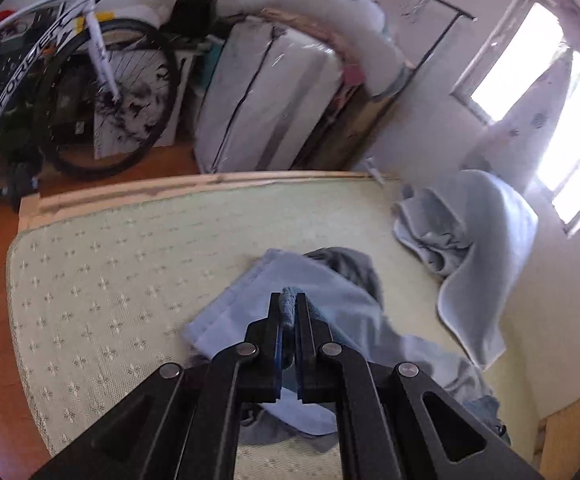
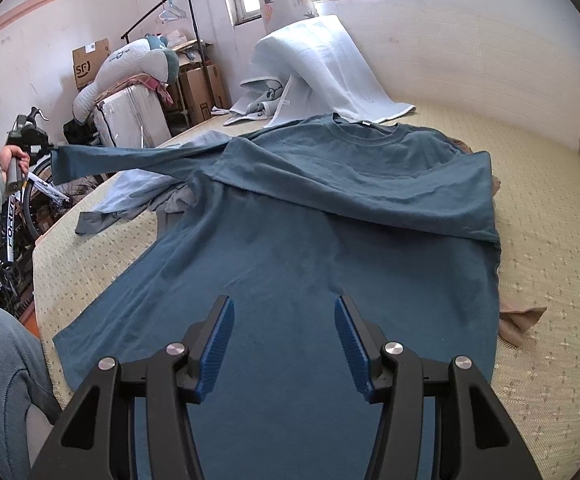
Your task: Fold clothes
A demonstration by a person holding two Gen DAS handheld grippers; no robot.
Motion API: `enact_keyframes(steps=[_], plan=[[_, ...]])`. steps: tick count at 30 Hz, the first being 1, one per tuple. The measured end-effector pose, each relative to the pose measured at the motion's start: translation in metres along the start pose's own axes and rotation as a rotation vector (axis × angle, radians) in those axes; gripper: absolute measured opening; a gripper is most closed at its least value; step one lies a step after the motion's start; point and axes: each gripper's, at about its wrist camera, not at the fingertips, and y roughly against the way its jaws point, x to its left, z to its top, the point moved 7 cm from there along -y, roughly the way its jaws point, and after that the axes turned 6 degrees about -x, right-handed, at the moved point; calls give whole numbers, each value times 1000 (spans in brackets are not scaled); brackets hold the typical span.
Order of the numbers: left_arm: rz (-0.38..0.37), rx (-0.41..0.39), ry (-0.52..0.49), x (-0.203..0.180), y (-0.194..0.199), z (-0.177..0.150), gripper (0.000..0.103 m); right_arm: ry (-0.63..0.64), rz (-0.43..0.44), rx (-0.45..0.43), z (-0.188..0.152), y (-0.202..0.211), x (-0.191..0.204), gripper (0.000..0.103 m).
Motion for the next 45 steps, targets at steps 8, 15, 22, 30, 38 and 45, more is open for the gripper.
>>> enact_keyframes(steps=[8, 15, 22, 30, 38, 45], plan=[[-28, 79, 3, -14, -25, 19, 3, 7, 0, 29, -12, -11, 0, 56], [-192, 138, -192, -88, 12, 33, 3, 12, 19, 43, -14, -20, 5, 56], [-334, 204, -311, -131, 73, 20, 3, -43, 155, 43, 5, -37, 50, 56], [-412, 298, -395, -156, 129, -22, 3, 75, 388, -144, 87, -60, 233, 63], [-453, 377, -435, -163, 158, -59, 3, 263, 494, -314, 149, -63, 389, 63], [-490, 419, -417, -159, 167, -73, 3, 263, 469, -246, 168, -98, 428, 63]])
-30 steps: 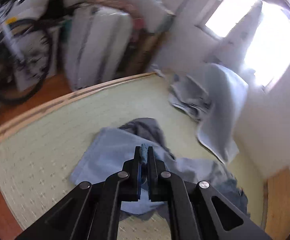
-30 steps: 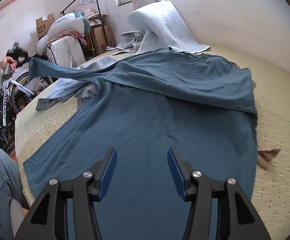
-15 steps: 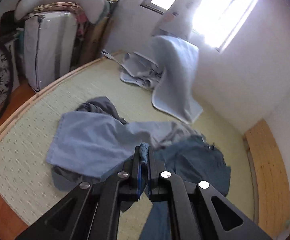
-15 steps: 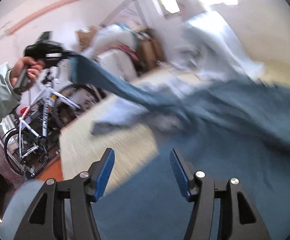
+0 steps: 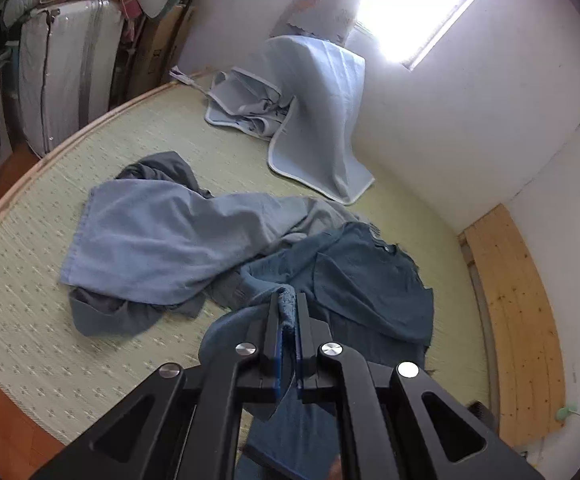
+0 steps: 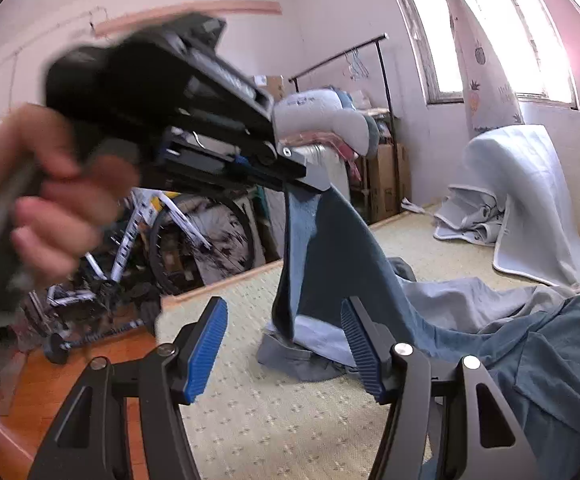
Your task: Fold clothes
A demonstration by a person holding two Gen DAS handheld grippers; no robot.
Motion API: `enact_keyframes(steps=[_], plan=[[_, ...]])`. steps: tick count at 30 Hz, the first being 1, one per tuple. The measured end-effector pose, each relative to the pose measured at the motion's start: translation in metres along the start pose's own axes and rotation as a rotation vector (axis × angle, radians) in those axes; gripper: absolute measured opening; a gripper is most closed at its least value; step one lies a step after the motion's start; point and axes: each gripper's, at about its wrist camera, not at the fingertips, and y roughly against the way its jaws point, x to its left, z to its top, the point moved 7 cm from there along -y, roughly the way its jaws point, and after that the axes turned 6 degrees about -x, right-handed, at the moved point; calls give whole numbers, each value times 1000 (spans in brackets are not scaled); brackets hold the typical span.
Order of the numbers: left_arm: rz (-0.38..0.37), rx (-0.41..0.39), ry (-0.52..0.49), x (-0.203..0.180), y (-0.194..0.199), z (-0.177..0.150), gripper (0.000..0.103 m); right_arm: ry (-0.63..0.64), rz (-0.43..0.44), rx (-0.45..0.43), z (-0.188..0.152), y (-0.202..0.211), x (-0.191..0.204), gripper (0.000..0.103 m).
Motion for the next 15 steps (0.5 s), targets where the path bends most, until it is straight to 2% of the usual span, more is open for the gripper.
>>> enact_keyframes(steps=[2, 3, 4, 10, 15], plan=[[-8, -7, 6, 2, 2, 2, 3, 41, -17, 41, 0, -12, 2, 62], [-12, -16, 20, 7, 4, 4, 3, 82, -27, 65, 1, -17, 3, 45], [-16, -26, 34, 12, 6, 6, 3, 123, -37, 90, 1, -21, 4, 2], [-73, -60, 179, 43, 1, 15, 3, 431, -124, 205, 37, -20, -15, 1], [-130, -65, 205, 31, -5, 21, 3, 548, -126, 254, 78, -14, -31, 0]])
